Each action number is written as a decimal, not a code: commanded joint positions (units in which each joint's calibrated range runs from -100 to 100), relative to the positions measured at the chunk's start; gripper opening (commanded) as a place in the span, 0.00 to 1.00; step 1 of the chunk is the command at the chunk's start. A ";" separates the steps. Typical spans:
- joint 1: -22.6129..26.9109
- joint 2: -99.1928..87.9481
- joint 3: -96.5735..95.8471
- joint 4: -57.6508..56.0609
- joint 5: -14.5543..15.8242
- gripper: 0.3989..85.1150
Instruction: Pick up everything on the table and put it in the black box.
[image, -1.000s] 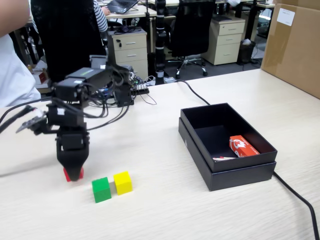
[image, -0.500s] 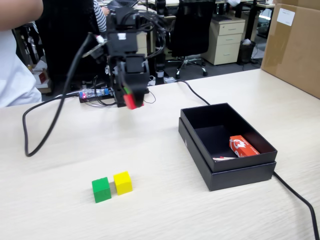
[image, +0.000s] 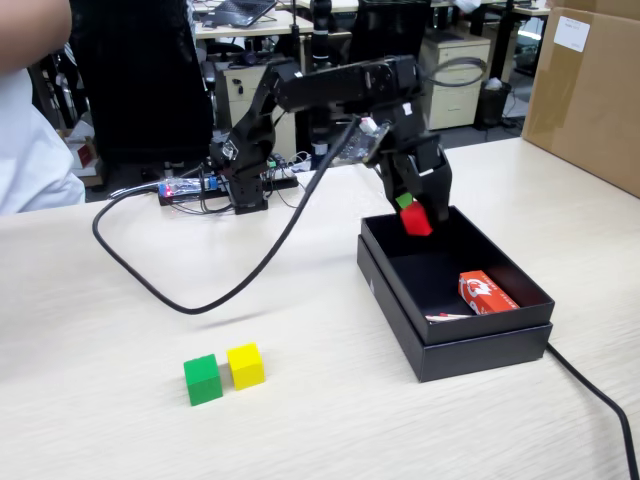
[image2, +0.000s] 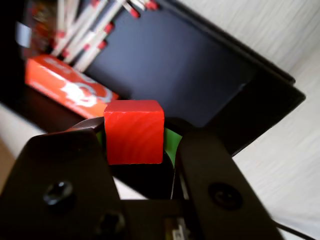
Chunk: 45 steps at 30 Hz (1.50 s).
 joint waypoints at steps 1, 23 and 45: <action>0.59 3.27 5.95 0.30 0.39 0.01; -1.07 -13.83 1.33 0.30 0.88 0.46; -27.35 -34.02 -14.72 0.39 -8.55 0.58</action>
